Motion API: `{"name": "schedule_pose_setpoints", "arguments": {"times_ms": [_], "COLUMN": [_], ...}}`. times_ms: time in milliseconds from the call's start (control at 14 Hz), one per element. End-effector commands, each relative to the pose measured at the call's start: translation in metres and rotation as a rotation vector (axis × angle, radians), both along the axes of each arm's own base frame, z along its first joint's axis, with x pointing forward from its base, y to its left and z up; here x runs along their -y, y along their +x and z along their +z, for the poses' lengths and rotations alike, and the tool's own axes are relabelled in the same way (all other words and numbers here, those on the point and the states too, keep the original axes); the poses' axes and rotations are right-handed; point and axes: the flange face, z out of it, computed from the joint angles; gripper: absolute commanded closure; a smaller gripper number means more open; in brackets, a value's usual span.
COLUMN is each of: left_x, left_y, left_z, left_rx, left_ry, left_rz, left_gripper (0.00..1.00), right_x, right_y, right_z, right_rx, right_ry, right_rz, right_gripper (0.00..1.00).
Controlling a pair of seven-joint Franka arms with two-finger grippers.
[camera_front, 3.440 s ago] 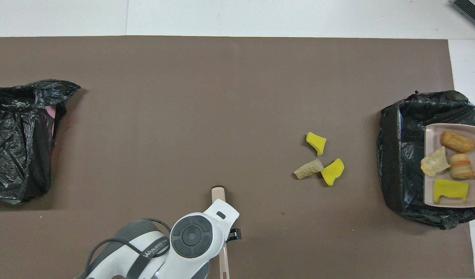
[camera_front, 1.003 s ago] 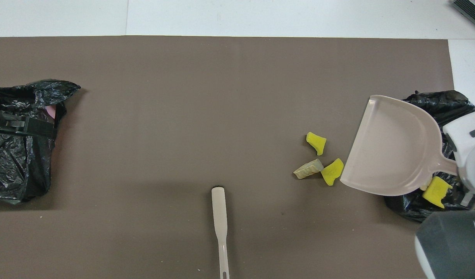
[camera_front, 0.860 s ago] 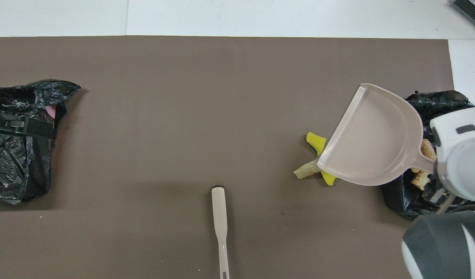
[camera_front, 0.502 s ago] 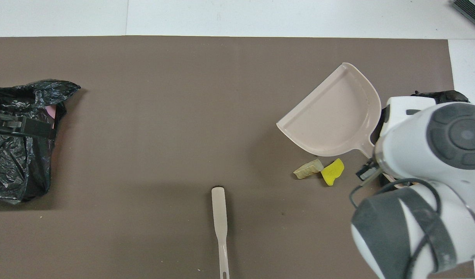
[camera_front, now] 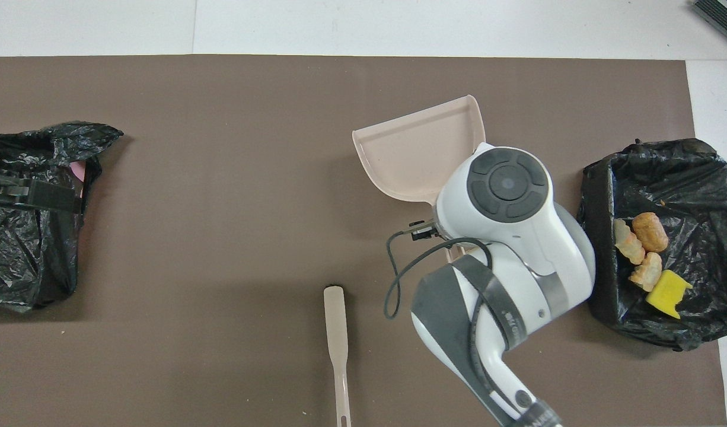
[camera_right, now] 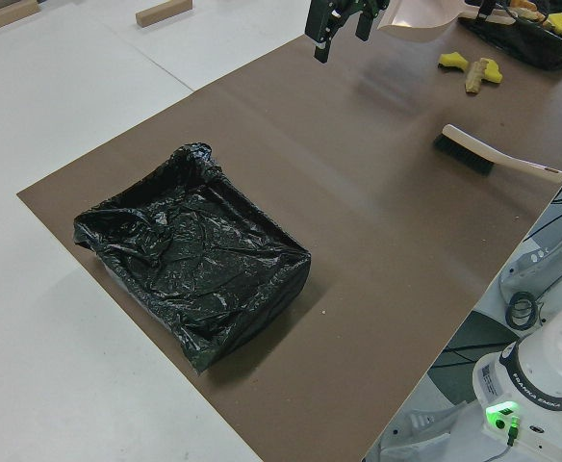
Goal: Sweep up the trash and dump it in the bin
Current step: 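Lower the dustpan onto the table center and open the right gripper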
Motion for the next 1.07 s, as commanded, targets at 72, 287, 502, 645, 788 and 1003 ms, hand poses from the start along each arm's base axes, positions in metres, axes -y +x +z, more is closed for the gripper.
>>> {"name": "schedule_pose_setpoints", "arguments": {"times_ms": [72, 287, 502, 645, 788, 1003], "left_x": [-0.004, -0.005, -0.005, -0.005, -0.004, -0.005], "left_y": [-0.003, -0.003, -0.003, -0.002, -0.003, -0.002], "left_z": [0.005, 0.005, 0.005, 0.005, 0.005, 0.005], "left_rx": [0.004, 0.004, 0.004, 0.005, 0.004, 0.005], "left_ry": [0.018, 0.018, 0.018, 0.018, 0.018, 0.018], "left_rz": [-0.007, -0.006, -0.006, -0.006, -0.007, -0.006], "left_gripper": [0.00, 0.00, 0.00, 0.00, 0.00, 0.00], "right_x": [-0.080, -0.140, -0.150, -0.168, -0.167, -0.166], "right_y": [0.036, 0.041, 0.039, 0.034, 0.030, 0.025], "right_z": [-0.017, -0.059, -0.086, -0.103, -0.109, -0.116], "right_rx": [0.008, 0.031, 0.022, 0.040, 0.027, 0.019], "right_ry": [0.085, 0.141, 0.150, 0.175, 0.164, 0.146], "right_rz": [-0.179, -0.243, -0.271, -0.248, -0.245, -0.226], "right_gripper": [1.00, 1.00, 1.00, 1.00, 1.00, 0.33]}}
